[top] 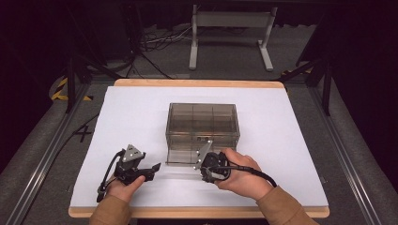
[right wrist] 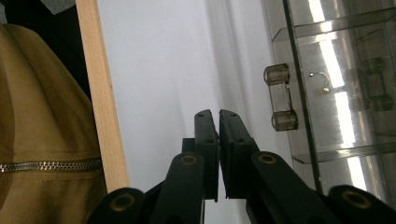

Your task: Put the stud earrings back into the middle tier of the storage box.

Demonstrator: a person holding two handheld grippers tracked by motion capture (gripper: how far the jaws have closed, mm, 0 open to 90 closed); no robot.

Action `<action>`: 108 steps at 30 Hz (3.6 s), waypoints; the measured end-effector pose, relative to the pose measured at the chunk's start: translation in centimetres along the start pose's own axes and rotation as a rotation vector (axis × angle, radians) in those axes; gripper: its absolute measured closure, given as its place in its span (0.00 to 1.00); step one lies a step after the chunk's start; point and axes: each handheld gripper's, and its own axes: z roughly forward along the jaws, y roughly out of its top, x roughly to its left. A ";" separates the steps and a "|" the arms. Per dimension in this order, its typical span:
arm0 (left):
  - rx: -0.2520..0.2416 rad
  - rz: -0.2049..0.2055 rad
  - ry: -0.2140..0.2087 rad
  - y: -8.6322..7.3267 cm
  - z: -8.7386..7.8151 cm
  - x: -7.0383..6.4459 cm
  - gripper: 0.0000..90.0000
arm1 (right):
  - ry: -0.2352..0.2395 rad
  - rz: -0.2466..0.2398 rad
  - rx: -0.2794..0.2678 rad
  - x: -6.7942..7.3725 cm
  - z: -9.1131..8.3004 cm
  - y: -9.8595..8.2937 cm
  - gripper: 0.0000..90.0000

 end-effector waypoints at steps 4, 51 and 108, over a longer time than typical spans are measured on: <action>-0.003 -0.002 -0.001 0.0 0.0 0.0 0.31 | -0.004 0.001 -0.009 0.0 -0.5 0.2 0.96; -0.003 0.000 0.000 0.0 0.0 0.0 0.31 | -0.045 0.080 -0.110 -1.5 -2.7 1.1 0.96; -0.002 0.000 -0.003 0.0 0.0 0.0 0.31 | -0.087 0.243 -0.087 -5.0 -2.1 1.4 0.96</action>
